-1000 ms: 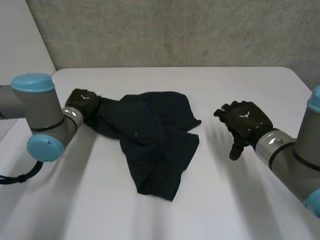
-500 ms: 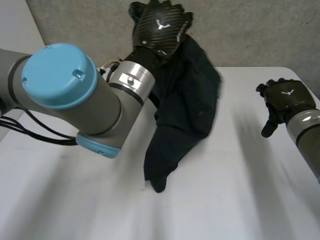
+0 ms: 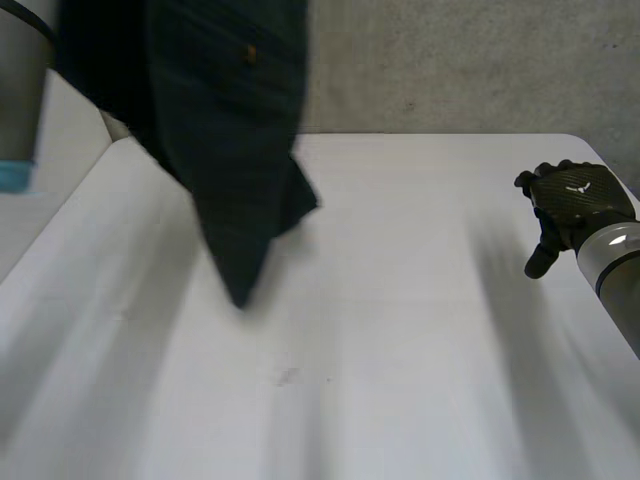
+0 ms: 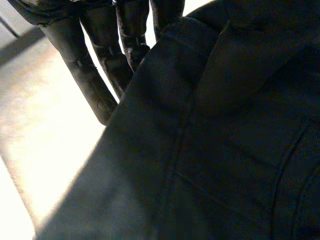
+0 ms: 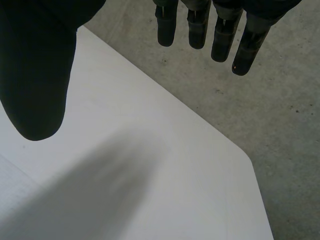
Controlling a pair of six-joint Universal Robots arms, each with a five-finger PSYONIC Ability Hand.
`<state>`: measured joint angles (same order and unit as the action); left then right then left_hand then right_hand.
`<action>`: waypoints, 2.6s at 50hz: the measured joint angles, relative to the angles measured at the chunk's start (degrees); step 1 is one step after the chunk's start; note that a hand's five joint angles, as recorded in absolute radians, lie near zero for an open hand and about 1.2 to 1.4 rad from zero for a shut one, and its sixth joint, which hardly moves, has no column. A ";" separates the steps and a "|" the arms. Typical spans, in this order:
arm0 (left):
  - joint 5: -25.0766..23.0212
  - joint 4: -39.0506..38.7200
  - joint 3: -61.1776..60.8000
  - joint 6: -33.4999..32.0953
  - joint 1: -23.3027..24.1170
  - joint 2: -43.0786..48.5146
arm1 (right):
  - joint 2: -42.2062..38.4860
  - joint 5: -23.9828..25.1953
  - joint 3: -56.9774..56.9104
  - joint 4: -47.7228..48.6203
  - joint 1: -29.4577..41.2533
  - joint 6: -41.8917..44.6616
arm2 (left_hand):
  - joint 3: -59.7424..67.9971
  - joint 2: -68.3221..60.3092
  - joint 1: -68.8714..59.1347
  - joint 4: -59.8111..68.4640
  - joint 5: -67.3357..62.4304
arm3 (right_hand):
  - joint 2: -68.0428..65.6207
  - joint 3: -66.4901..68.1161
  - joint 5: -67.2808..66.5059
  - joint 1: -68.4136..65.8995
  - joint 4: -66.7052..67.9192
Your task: Fold the shorts.
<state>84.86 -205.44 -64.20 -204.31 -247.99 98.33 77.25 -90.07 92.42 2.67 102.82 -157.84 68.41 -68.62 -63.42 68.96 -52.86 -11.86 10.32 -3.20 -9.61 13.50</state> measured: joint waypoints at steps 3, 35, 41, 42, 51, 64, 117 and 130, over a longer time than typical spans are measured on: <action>-1.07 -0.06 1.31 2.10 -1.88 -0.96 | 0.00 -0.01 0.09 0.03 0.08 0.01 | 0.00 0.00 0.00 0.00 0.00 | 0.00 -0.01 0.00 0.00 0.00; -17.21 4.88 0.61 5.40 19.29 30.25 | -0.46 0.06 0.47 0.31 -0.34 0.08 | -47.90 48.44 44.02 -48.92 43.26 | 0.00 -0.01 0.00 0.00 0.00; -14.55 5.44 0.25 2.16 19.40 28.25 | -0.56 0.25 0.29 0.13 -0.33 0.13 | -52.57 52.75 46.71 -53.13 47.62 | 0.00 -0.01 0.00 0.00 0.00; -12.73 5.67 -0.12 1.23 18.66 27.05 | -0.56 0.62 0.24 0.03 -0.31 0.26 | -52.57 52.75 46.71 -53.13 47.62 | 0.00 -0.01 0.00 -0.01 0.00; 5.33 11.68 -12.89 -1.60 14.00 14.05 | -0.32 11.02 -0.26 -7.46 -0.31 6.31 | -52.55 52.80 46.71 -53.13 47.48 | 0.00 0.00 0.00 -0.01 0.00; 9.04 20.33 -40.76 -0.97 10.86 -1.03 | 0.87 24.70 4.31 -20.52 -0.90 14.94 | -36.26 36.44 30.41 -36.62 30.79 | -13.12 14.95 -10.76 -12.03 11.78; 7.67 4.39 -38.35 -2.16 4.63 16.22 | -35.31 7.22 -29.66 9.27 7.86 3.61 | -37.65 38.37 32.44 -38.81 32.76 | -55.62 57.45 -51.72 -46.24 54.53; 7.78 2.32 -34.54 -2.42 4.97 20.37 | -39.94 1.33 -38.75 10.72 7.87 5.17 | -36.68 36.89 31.57 -37.07 31.14 | -1.39 3.00 -1.10 -1.99 0.38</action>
<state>92.64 -203.12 -98.74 -206.73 -243.03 118.70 37.31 -88.73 53.68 13.39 110.69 -152.67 31.74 -31.73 -31.84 31.89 -21.72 -13.25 13.32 -4.31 -11.60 13.89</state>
